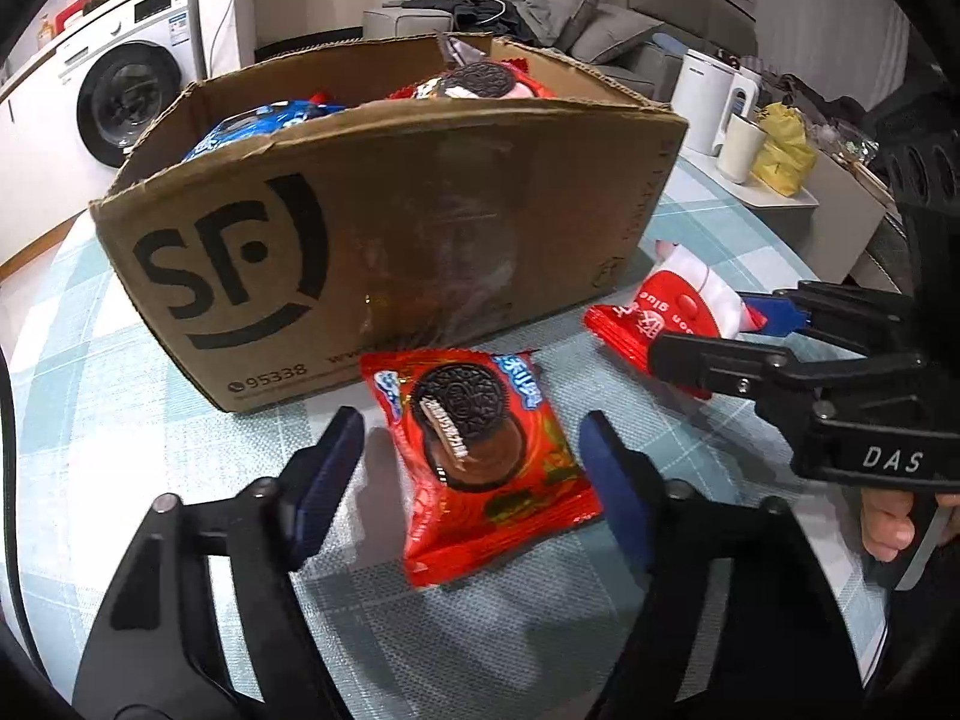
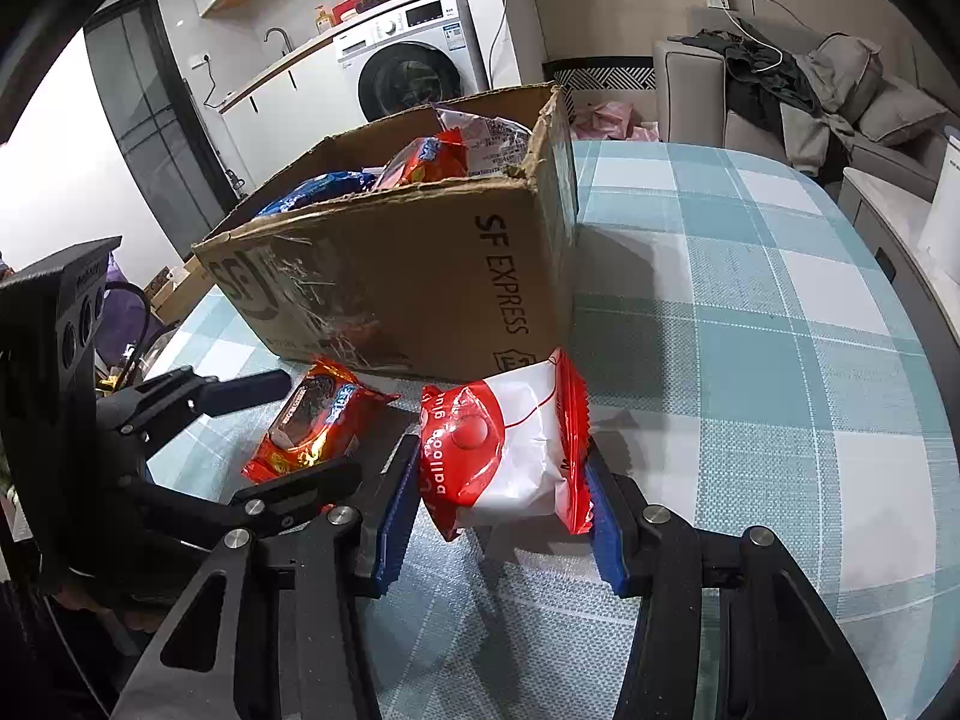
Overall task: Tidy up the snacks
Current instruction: 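Close the left gripper on the red Oreo pack while the right gripper grasps the red-white bag, then lift both held packs and carry them over the open box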
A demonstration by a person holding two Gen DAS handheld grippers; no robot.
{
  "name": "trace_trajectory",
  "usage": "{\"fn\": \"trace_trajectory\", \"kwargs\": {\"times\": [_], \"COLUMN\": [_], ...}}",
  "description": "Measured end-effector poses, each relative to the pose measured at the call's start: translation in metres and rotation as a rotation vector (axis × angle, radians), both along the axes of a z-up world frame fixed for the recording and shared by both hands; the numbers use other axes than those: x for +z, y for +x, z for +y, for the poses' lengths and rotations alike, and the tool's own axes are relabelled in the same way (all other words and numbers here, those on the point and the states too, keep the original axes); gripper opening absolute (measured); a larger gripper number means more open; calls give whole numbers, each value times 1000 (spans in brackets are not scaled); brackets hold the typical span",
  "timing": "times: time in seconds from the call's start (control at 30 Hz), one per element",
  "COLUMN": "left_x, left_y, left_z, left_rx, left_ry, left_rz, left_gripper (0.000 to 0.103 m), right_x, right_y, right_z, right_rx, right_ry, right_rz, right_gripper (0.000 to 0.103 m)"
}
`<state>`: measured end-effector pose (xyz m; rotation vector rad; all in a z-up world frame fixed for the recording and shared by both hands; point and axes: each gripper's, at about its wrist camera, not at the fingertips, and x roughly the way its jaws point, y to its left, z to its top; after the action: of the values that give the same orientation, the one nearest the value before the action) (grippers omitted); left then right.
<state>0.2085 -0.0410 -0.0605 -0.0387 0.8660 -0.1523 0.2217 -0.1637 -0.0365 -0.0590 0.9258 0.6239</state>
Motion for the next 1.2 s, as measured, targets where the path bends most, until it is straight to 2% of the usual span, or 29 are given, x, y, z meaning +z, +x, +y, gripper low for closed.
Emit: {"fn": "trace_trajectory", "kwargs": {"times": [0.1, 0.17, 0.6, 1.2], "left_x": [1, 3, 8, 27], "left_y": [-2, -3, -13, -40], "left_z": [1, 3, 13, 26], "left_rx": [-9, -13, -4, 15], "left_ry": [-16, -35, -45, -63], "left_rz": [-11, -19, -41, -116], "left_gripper": [49, 46, 45, 45], "right_x": [1, 1, 5, 32], "right_y": [0, 0, -4, -11], "right_z": [-1, -1, 2, -5], "right_rx": [0, -3, 15, 33], "right_ry": [0, 1, 15, 108], "right_rz": [-2, -2, -22, -93], "right_gripper": [50, 50, 50, 50]}}
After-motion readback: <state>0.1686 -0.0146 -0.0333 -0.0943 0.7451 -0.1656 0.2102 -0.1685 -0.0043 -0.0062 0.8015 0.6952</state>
